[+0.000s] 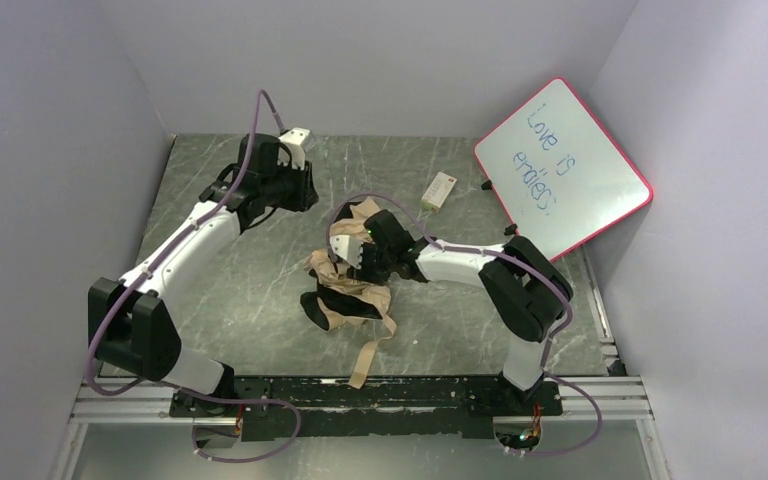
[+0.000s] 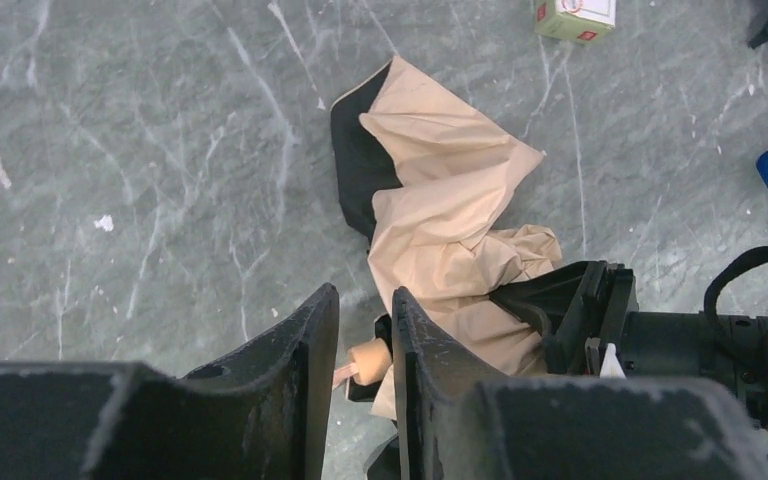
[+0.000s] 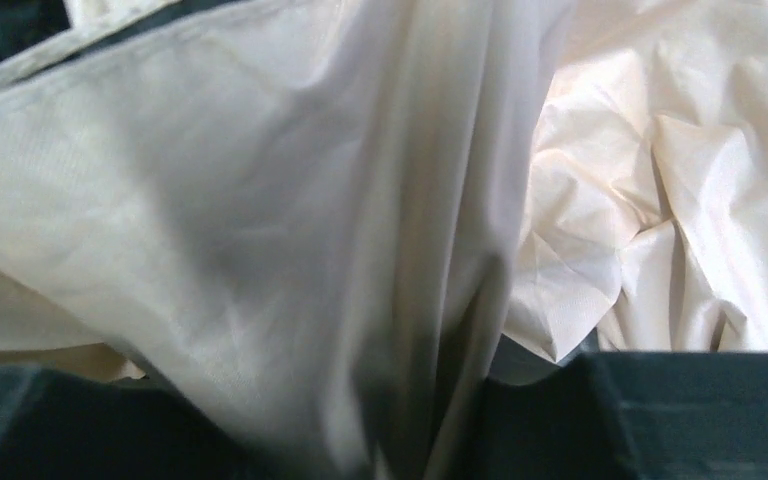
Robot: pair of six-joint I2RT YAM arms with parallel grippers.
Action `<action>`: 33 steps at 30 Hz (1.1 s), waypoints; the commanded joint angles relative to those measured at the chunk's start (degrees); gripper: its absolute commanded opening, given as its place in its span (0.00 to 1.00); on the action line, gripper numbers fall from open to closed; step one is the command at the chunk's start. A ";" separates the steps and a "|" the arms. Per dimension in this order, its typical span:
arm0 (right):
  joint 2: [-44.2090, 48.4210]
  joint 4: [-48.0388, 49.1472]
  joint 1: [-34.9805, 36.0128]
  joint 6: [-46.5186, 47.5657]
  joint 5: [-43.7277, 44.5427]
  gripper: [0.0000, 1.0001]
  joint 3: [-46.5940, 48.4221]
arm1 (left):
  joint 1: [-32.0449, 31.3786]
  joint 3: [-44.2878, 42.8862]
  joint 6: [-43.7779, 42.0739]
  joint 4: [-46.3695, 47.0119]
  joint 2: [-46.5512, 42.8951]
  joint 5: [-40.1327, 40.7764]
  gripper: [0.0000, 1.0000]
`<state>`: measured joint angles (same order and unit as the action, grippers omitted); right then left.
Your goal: Put away the umbrella
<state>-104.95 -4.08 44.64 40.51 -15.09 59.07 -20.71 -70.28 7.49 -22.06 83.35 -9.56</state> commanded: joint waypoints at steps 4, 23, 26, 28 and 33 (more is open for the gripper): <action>-0.36 3.40 2.70 4.21 9.47 0.29 -7.29 | 0.49 -5.71 -10.36 -0.36 4.58 -11.98 0.33; 11.03 23.58 6.63 16.11 13.48 0.15 -24.70 | 0.49 10.47 -27.91 19.12 -7.51 -20.69 0.69; 10.91 27.64 8.41 20.31 18.11 0.14 -27.31 | 0.49 13.13 -39.71 14.79 -8.33 -32.44 0.68; 11.40 28.27 8.53 21.00 18.27 0.13 -28.04 | 0.43 13.57 -41.73 13.68 -7.75 -36.31 0.68; 12.25 28.67 9.54 21.60 17.54 0.13 -28.72 | 0.14 10.34 -46.92 9.74 -2.98 -44.20 0.96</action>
<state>-92.88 26.92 53.43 60.16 1.37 32.29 -20.56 -56.84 -30.26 -9.67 77.47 -41.89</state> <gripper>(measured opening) 0.284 0.829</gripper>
